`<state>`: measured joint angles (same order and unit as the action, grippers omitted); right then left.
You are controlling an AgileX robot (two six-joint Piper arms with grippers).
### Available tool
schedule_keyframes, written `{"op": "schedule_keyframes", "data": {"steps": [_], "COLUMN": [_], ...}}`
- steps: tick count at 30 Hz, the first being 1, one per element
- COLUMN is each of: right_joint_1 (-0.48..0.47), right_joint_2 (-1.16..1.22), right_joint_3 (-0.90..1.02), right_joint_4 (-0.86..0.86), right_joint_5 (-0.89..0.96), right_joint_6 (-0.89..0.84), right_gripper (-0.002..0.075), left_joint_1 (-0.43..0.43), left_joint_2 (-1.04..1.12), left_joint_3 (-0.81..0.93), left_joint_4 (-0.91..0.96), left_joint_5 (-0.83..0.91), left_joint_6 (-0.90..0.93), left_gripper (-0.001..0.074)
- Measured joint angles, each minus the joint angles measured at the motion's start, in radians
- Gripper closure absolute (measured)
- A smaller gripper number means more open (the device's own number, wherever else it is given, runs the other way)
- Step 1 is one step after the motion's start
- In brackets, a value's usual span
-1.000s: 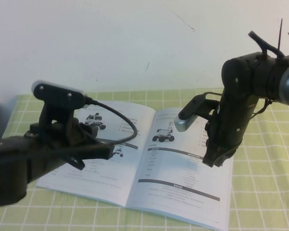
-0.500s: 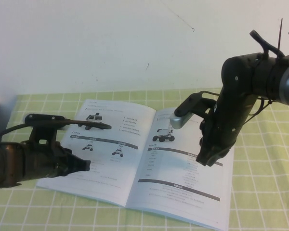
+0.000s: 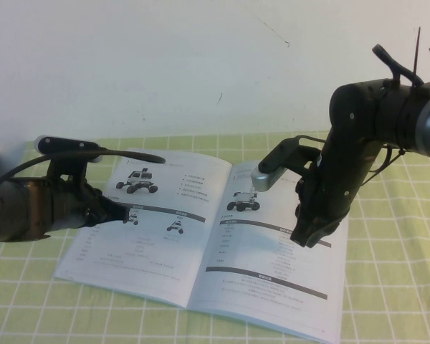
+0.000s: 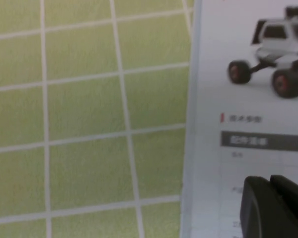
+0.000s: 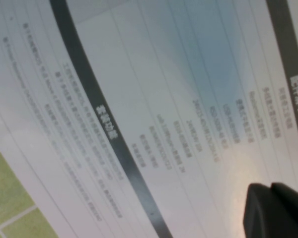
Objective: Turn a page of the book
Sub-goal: Open the closed book
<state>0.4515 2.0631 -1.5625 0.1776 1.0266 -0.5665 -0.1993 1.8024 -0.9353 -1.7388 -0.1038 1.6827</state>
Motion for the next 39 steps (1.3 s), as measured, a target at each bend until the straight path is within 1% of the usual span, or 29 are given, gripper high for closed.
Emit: {"op": "schedule_keyframes", "data": {"steps": [5,17,20,24,28,30,32,37,39], "right_joint_1": [0.0,0.0,0.0,0.0,0.0,0.0,0.0,0.0,0.0], "right_joint_2": [0.0,0.0,0.0,0.0,0.0,0.0,0.0,0.0,0.0], "right_joint_3": [0.0,0.0,0.0,0.0,0.0,0.0,0.0,0.0,0.0], "right_joint_4": [0.0,0.0,0.0,0.0,0.008,0.012,0.016,0.023,0.027], "right_joint_5": [0.0,0.002,0.004,0.004,0.004,0.004,0.004,0.004,0.004], "right_joint_6": [0.0,0.0,0.0,-0.003,-0.013,-0.014,-0.016,-0.016,-0.018], "right_gripper": [0.0729,0.0729,0.0729,0.0729,0.0729,0.0729,0.0729,0.0729,0.0729], "left_joint_1": [0.0,0.0,0.0,0.0,0.0,0.0,0.005,0.011,0.007], "left_joint_2": [0.047,0.085,0.085,0.085,0.079,0.069,0.057,0.043,0.036], "left_joint_3": [-0.013,-0.018,-0.018,-0.015,0.026,0.054,0.082,0.101,0.101], "left_joint_4": [0.0,0.0,0.0,0.0,0.0,0.009,0.071,0.383,0.462], "left_joint_5": [-0.036,-0.037,-0.012,0.068,0.129,0.163,0.201,0.325,0.354], "left_joint_6": [0.005,0.019,0.004,-0.026,-0.045,-0.09,-0.18,-0.475,-0.546], "left_gripper": [0.0738,0.0738,0.0738,0.0738,0.0738,0.0738,0.0738,0.0738,0.0738]}}
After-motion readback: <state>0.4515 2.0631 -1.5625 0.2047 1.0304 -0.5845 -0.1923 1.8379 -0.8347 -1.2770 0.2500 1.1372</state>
